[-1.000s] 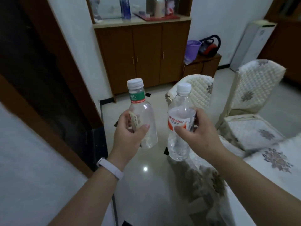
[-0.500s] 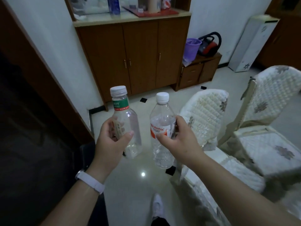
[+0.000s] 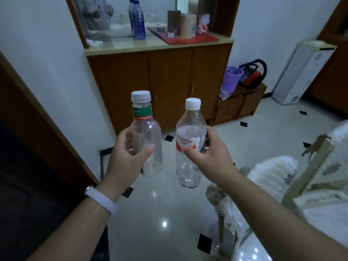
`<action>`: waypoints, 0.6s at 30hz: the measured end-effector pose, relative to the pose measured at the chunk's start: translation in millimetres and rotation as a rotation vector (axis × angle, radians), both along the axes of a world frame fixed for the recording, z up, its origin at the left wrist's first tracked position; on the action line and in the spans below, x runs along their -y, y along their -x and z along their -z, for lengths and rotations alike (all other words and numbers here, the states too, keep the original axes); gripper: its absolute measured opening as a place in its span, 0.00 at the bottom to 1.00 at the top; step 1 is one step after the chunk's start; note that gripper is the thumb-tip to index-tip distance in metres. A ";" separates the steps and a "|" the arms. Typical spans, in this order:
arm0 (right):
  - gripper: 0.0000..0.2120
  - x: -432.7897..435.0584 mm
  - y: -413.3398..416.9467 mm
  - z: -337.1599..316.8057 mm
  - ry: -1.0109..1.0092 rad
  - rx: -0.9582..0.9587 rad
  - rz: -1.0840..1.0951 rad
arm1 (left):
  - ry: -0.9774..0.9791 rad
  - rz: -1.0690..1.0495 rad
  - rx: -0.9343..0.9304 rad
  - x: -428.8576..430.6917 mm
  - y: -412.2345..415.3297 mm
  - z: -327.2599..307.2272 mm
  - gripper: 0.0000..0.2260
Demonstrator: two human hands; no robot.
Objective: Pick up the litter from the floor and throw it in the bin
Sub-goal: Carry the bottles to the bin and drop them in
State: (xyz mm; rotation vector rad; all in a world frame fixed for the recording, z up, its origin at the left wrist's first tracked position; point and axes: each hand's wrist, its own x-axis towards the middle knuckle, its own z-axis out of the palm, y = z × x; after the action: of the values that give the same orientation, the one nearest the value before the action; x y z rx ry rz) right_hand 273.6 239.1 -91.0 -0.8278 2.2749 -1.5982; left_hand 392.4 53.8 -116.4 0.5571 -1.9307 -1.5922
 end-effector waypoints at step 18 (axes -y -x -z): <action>0.20 193.4 140.9 2.7 -0.108 -0.020 0.400 | -0.048 0.380 0.055 227.8 227.8 21.0 0.24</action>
State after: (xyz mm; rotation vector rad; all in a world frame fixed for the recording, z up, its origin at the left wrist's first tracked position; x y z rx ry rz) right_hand 132.7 45.7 -93.7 -0.3788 2.6387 -1.5996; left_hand 164.6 -174.1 -137.5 0.2638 -2.1383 -1.8741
